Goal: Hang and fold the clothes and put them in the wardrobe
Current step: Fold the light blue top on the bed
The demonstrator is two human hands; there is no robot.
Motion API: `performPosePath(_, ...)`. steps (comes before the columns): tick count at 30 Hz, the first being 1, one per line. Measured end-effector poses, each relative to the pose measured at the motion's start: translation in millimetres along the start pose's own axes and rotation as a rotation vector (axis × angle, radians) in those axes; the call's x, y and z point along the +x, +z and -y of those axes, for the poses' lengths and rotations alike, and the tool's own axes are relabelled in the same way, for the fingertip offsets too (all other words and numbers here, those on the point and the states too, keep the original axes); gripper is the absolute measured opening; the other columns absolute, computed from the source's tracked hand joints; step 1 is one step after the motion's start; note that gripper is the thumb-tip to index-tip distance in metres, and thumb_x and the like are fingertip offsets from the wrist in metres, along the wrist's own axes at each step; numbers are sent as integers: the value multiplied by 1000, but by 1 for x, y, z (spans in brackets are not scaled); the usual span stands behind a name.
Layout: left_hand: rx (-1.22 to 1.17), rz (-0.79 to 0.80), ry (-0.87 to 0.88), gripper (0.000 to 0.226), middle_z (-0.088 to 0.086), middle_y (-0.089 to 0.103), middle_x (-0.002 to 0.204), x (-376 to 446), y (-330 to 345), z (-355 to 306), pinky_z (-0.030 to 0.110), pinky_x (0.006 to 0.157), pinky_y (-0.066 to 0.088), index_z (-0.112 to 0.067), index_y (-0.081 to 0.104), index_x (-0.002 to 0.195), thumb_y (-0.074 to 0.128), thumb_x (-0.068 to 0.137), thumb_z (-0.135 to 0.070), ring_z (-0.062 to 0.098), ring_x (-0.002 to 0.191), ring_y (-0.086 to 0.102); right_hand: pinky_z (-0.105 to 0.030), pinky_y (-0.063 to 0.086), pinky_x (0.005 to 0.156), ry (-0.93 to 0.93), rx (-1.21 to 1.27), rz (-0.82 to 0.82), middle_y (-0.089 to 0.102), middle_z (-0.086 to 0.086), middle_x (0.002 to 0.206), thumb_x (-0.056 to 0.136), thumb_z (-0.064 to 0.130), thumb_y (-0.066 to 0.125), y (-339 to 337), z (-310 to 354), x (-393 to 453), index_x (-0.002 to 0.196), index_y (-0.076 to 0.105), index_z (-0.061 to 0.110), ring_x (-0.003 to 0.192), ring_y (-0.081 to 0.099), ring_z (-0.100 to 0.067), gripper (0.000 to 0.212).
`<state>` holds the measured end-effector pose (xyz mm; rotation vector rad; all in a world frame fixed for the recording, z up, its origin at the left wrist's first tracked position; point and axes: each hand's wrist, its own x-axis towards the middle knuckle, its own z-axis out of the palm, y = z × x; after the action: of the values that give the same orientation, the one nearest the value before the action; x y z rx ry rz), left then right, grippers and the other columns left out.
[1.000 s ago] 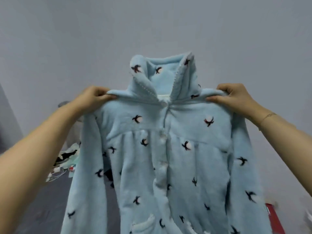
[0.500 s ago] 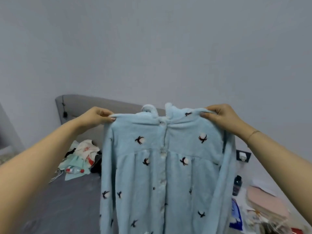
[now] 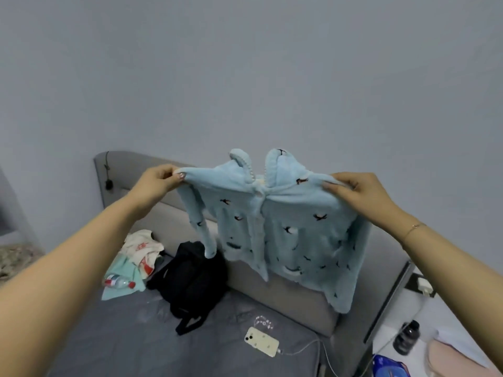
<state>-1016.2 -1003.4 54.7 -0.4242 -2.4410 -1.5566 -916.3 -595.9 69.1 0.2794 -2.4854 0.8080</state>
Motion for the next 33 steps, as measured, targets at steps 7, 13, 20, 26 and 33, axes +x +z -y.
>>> performPosePath(7,74,36,-192,17,7,59,80,-149,-48,116,29,67,40,-2,64,93,57,97,-17,15,76,51,-36,54,75,51,54,254,74,15,93,89,47,58,117,53,-136,102,75,30,83,68,-4,27)
performPosePath(13,128,115,-428,17,2,66,119,-309,-60,258,29,89,44,-2,68,106,60,95,-12,13,106,59,-8,43,74,138,48,479,63,40,91,95,32,57,252,70,-311,109,72,33,86,60,10,21)
performPosePath(20,198,195,-755,35,7,58,135,-525,-25,440,25,96,40,-6,59,130,58,96,-12,20,120,55,-16,44,79,234,69,880,67,13,111,99,19,53,422,54,-528,120,65,27,100,63,-12,25)
performPosePath(26,312,230,-695,27,10,58,132,-652,2,537,37,105,42,6,63,118,59,92,3,29,120,57,-24,41,101,263,114,1156,58,4,131,100,15,48,506,48,-658,147,38,22,118,55,-14,48)
performPosePath(33,498,378,-506,18,16,55,136,-685,0,581,40,105,41,3,70,97,63,84,14,32,122,55,-32,43,82,-24,-7,1198,59,-5,109,86,3,53,539,43,-724,148,37,20,97,57,-26,66)
